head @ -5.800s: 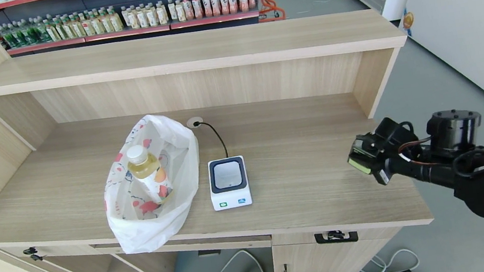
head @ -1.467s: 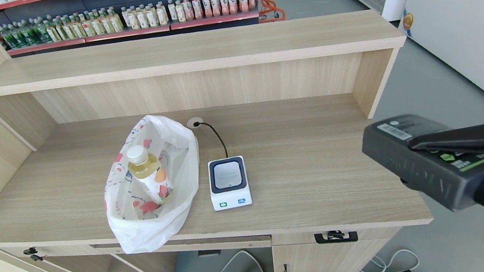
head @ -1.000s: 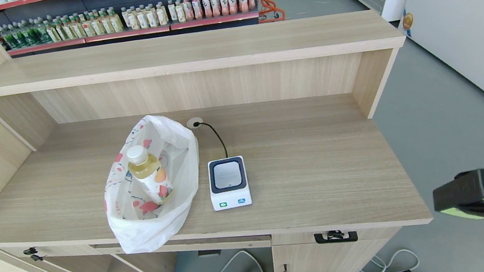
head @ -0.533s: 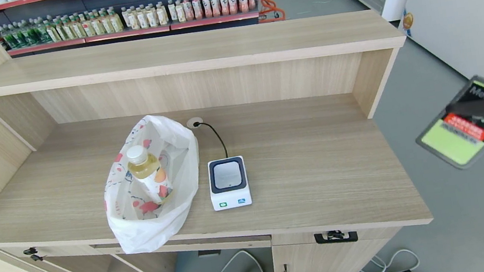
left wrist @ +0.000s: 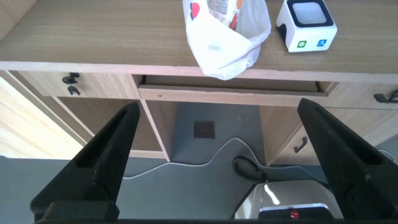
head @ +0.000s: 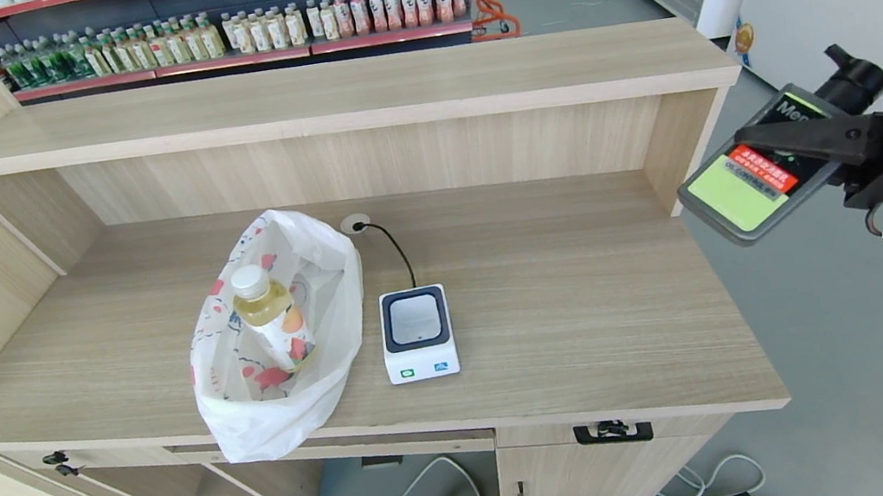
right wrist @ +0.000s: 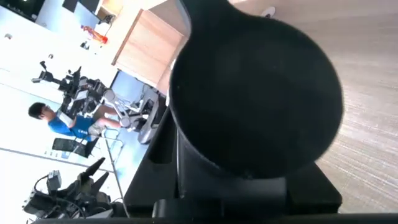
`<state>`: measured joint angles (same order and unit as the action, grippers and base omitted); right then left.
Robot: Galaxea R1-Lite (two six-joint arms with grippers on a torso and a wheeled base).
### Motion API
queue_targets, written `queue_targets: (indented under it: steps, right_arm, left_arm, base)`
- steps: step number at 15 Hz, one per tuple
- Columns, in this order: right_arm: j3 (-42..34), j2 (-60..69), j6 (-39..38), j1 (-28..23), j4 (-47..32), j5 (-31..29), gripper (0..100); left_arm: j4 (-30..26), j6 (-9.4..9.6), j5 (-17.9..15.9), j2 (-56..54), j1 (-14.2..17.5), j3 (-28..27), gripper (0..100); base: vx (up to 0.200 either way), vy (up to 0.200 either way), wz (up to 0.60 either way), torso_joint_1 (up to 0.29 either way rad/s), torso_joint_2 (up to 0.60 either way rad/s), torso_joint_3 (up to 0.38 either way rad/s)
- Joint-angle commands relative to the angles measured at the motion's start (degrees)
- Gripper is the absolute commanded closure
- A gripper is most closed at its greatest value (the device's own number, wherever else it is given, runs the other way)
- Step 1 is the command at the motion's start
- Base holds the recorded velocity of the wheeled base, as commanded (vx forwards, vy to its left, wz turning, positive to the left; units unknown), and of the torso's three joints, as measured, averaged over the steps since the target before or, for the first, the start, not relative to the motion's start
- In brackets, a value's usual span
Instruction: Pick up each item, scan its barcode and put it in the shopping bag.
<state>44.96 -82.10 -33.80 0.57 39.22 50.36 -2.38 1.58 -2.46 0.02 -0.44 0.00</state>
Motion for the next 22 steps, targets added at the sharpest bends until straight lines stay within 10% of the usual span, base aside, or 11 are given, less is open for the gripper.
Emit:
queue_targets:
  steps: [1,22]
  right_arm:
    - [1.27,-2.89,0.14,1.54,-0.02,-0.09,100]
    - [4.96,-5.7,0.05,9.1,-2.48,-3.34,100]
  left_arm:
    - [0.0,0.0,0.0,-0.02,0.0,0.0,0]
    - [0.0,0.0,0.0,-0.02,0.0,0.0,0]
  base:
    - [0.0,0.0,0.0,0.0,0.0,0.0]
    - [0.0,0.038,0.0,0.0,0.0,0.0]
